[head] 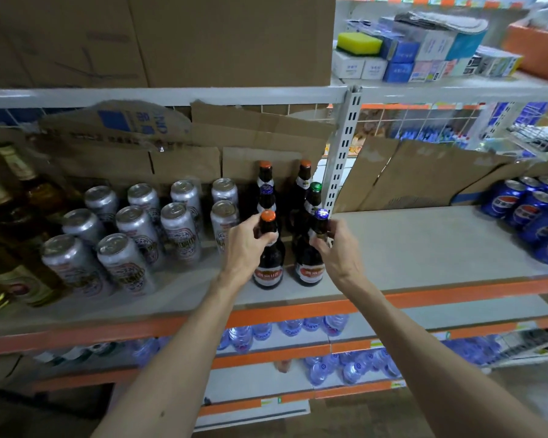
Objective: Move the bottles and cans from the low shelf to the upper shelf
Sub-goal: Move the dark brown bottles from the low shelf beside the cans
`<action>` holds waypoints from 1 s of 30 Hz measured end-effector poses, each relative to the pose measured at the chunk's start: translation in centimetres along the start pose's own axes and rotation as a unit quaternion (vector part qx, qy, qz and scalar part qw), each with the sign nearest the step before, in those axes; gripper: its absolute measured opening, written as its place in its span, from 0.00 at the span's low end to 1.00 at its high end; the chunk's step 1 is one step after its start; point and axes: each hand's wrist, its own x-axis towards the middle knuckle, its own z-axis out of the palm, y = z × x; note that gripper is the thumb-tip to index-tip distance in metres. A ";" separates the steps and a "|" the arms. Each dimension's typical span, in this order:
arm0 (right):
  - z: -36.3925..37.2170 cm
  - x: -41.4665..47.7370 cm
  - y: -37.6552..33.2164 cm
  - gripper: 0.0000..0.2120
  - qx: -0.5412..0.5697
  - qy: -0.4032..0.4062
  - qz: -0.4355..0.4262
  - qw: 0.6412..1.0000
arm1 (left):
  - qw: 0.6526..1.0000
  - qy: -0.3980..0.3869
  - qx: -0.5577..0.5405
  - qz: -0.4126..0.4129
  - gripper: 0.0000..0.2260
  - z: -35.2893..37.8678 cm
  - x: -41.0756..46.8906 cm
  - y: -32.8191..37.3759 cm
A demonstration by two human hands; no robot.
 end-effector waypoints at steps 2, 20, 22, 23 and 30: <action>-0.1 -0.3 -0.1 0.17 0.001 -0.004 0.006 1.000 | 1.000 -0.003 -0.011 -0.008 0.20 0.2 -0.1 0.0; 2.2 -24.7 -1.1 0.13 -0.165 -0.217 -0.009 0.962 | 0.892 -0.274 0.315 -0.173 0.15 -7.5 -27.1 -5.8; 3.7 -29.6 -1.0 0.08 -0.157 -0.256 -0.007 0.954 | 0.897 -0.259 0.305 -0.187 0.12 -9.6 -32.0 -6.9; 4.4 -31.9 -1.0 0.06 -0.155 -0.273 -0.001 0.950 | 0.895 -0.255 0.303 -0.203 0.11 -10.6 -34.2 -7.6; 7.9 -41.9 -1.6 0.25 -0.210 -0.310 -0.010 0.927 | 0.898 -0.231 0.258 -0.271 0.19 -17.7 -43.4 -11.2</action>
